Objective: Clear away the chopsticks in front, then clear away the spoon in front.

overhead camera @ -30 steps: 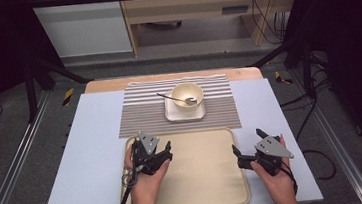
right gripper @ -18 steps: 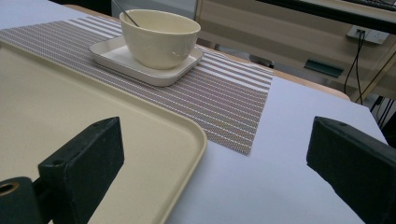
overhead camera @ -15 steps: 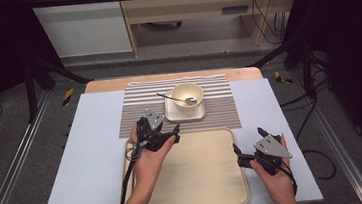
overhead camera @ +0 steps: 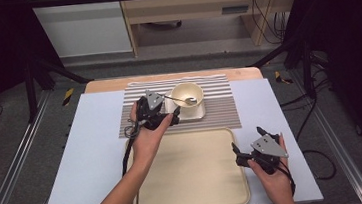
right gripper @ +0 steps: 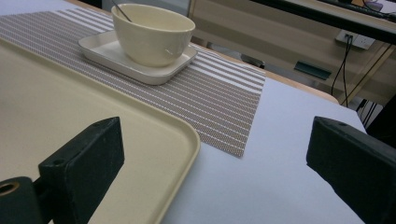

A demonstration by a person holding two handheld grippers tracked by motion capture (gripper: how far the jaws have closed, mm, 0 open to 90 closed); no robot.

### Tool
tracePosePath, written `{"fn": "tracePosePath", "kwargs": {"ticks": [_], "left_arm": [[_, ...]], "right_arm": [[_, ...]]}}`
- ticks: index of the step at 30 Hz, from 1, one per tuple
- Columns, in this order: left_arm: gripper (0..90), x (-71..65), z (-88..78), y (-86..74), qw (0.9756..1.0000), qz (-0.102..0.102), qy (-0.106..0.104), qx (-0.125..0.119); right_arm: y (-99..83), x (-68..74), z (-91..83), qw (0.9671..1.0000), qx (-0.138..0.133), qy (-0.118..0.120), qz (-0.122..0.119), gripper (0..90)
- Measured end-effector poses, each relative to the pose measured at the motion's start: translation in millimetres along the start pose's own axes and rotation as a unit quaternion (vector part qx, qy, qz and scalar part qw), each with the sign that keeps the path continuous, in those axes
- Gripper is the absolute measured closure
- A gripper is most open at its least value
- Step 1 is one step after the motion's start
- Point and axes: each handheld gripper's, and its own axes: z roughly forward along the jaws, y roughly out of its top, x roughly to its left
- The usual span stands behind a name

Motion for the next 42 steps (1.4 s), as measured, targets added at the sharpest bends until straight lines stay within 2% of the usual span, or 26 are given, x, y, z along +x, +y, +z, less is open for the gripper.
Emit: {"fn": "tracePosePath", "kwargs": {"ticks": [2, 3, 4, 6, 8, 16, 20, 23, 26, 28, 30, 34, 38, 42], "left_arm": [[8.8, 2.2, 3.9, -0.9, 0.9999, 0.008, 0.013, -0.003], [8.8, 2.6, 5.4, -1.7, 0.9998, 0.004, 0.017, -0.009], [8.8, 3.0, 6.5, -2.7, 0.9996, 0.009, 0.025, -0.007], [8.6, 3.0, 7.9, -5.8, 0.9996, 0.003, 0.027, -0.003], [8.6, 1.9, 8.8, -8.0, 0.9994, 0.009, 0.035, 0.001], [7.9, 3.5, 20.8, -12.2, 0.9994, 0.012, 0.032, -0.001], [7.5, 5.1, 26.2, -13.6, 0.9991, 0.014, 0.039, 0.002], [8.1, 6.0, 30.4, -15.1, 0.999, 0.002, 0.045, 0.003], [10.5, 7.5, 35.5, -16.0, 0.9982, 0.001, 0.059, 0.005], [11.4, 12.6, 41.9, -17.1, 0.9975, -0.023, 0.067, 0.004], [11.7, 16.3, 46.2, -18.6, 0.997, -0.038, 0.067, 0.004], [13.0, 20.0, 53.6, -20.4, 0.9964, -0.047, 0.07, 0.0], [16.4, 23.4, 60.3, -20.3, 0.9952, -0.069, 0.069, -0.011], [22.7, 25.9, 66.5, -22.9, 0.9947, -0.071, 0.073, -0.012]], "right_arm": [[0.9, 1.4, -1.7, 1.0, -0.003, 0.001, -0.001, 4.4], [1.0, 2.3, -2.1, 1.0, -0.003, 0.002, -0.002, 4.3], [1.1, 4.3, -4.0, 1.0, -0.003, 0.003, -0.006, 4.3], [1.2, 4.8, -4.8, 1.0, -0.004, 0.004, -0.006, 4.3], [1.6, 5.9, -5.9, 1.0, -0.004, 0.005, -0.004, 4.3], [0.8, 5.1, -2.2, 1.0, 0.001, 0.005, -0.004, 4.3], [0.7, 3.9, -4.5, 1.0, -0.001, 0.004, 0.001, 4.3], [0.5, 2.9, -4.7, 1.0, -0.002, 0.005, 0.002, 4.3], [0.2, 2.3, -3.8, 1.0, -0.001, 0.005, 0.003, 4.3], [-0.2, 1.6, -3.8, 1.0, 0.0, 0.005, 0.003, 4.3], [-0.3, 1.2, -4.1, 1.0, 0.0, 0.004, 0.006, 4.3], [-0.9, -0.1, -4.2, 1.0, 0.001, 0.003, 0.006, 4.3], [-1.2, -0.2, -3.8, 1.0, 0.003, 0.004, 0.006, 4.4], [-1.3, 0.2, -3.6, 1.0, 0.004, 0.005, 0.005, 4.4]]}}
